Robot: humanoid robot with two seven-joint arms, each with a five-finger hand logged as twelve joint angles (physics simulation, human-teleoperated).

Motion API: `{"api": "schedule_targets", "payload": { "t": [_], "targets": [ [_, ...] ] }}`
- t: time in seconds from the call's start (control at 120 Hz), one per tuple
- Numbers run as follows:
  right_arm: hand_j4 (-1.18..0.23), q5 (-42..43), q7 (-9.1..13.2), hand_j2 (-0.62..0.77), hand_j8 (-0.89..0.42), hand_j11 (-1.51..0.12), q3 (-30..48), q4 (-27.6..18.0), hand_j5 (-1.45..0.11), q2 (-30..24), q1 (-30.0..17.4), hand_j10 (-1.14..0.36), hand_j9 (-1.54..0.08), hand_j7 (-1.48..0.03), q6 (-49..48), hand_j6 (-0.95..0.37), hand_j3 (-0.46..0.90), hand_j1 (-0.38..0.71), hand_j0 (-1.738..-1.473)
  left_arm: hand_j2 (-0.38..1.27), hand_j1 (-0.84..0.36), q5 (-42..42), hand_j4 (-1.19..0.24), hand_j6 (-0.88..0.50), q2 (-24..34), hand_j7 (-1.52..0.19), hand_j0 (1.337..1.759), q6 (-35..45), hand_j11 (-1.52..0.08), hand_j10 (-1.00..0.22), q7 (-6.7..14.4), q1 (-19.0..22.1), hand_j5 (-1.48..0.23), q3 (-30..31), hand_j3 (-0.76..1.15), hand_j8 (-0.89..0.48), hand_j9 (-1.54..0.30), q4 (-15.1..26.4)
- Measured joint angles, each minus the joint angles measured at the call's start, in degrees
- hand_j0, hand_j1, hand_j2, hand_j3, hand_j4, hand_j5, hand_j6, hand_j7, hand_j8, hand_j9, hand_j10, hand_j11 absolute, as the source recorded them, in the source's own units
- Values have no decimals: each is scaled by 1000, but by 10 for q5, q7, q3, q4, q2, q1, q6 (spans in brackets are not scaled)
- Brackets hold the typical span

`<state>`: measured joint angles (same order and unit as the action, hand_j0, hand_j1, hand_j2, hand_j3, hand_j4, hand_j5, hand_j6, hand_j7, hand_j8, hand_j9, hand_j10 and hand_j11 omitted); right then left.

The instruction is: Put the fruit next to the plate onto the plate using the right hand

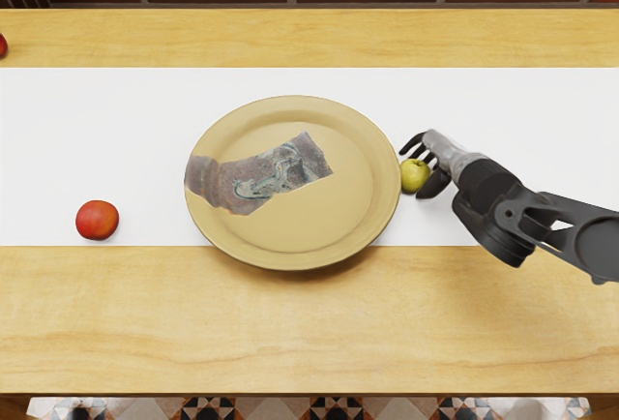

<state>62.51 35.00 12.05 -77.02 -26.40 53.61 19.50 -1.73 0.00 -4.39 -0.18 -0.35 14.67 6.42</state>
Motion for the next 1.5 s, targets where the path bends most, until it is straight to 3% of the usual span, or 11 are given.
{"api": "schedule_targets", "payload": {
  "t": [0.275,0.325,0.483,0.583,0.642,0.65,0.683,0.733,0.8,1.067,1.5],
  "targets": [
    [-542,1,-3,-72,-487,-789,3,12,-766,9,-8,-499,-773,-746,7,-416,-1,251,-1647,50,55,0,-245,-245,0,-319,1658,0,-319,-245,0,0,-319,0,-1,-245,-319,0],
    [-542,5,-3,66,-464,-889,3,16,-780,13,-10,-461,-886,-771,9,-414,-92,277,-1647,50,55,0,-245,-245,0,-319,1658,0,-319,-245,0,0,-319,0,-1,-245,-319,0],
    [-515,7,-4,-112,-431,-1028,5,22,-875,17,-14,-415,-904,-875,12,-370,101,235,-1641,50,55,0,-245,-245,0,-318,1658,0,-319,-245,0,0,-319,0,-1,-245,-319,0],
    [-510,-7,-5,-119,-394,-1093,7,21,-908,16,-13,-365,-940,-923,13,-358,4,222,-1651,50,55,0,-245,-245,0,-319,1658,0,-319,-245,0,0,-319,0,-1,-245,-319,0],
    [-498,-16,-6,-12,-479,-967,12,20,-942,11,-13,-444,-808,-941,11,-361,-149,228,-1638,49,55,0,-245,-245,0,-319,1658,0,-319,-245,0,0,-319,0,0,-245,-319,0],
    [-501,-17,-6,-38,-505,-925,12,20,-946,10,-13,-465,-760,-944,10,-363,17,225,-1665,49,55,0,-245,-245,0,-319,1658,0,-319,-245,0,0,-319,0,0,-245,-319,0],
    [-527,-23,-8,60,-588,-821,14,19,-954,6,-13,-529,-622,-951,9,-377,-87,241,-1640,49,55,0,-245,-245,0,-319,1658,0,-319,-245,0,0,-319,0,0,-245,-319,0],
    [-553,-30,-17,130,-732,-638,16,17,-964,-3,-13,-646,-382,-960,6,-390,0,251,-1643,49,55,0,-245,-245,0,-318,1658,0,-318,-245,0,0,-319,1,0,-245,-318,0],
    [-587,-38,-20,221,-694,-320,18,14,-972,-14,-13,-824,-496,-969,5,-413,-1,244,-1646,49,55,0,-245,-245,0,-318,1658,0,-318,-245,0,0,-318,1,0,-245,-318,0],
    [-591,-76,-2,265,-502,-788,48,-26,-994,-74,-3,-784,-847,-985,-20,-413,-1,256,-1649,49,55,0,-245,-245,0,-318,1658,0,-318,-245,0,0,-318,0,0,-245,-318,0],
    [-594,-186,-2,232,-452,-944,191,-68,-1007,-97,19,-782,-956,-993,-178,-422,-1,234,-1650,49,55,0,-245,-245,0,-319,1658,0,-319,-245,0,0,-319,0,0,-245,-319,0]
  ]
}}
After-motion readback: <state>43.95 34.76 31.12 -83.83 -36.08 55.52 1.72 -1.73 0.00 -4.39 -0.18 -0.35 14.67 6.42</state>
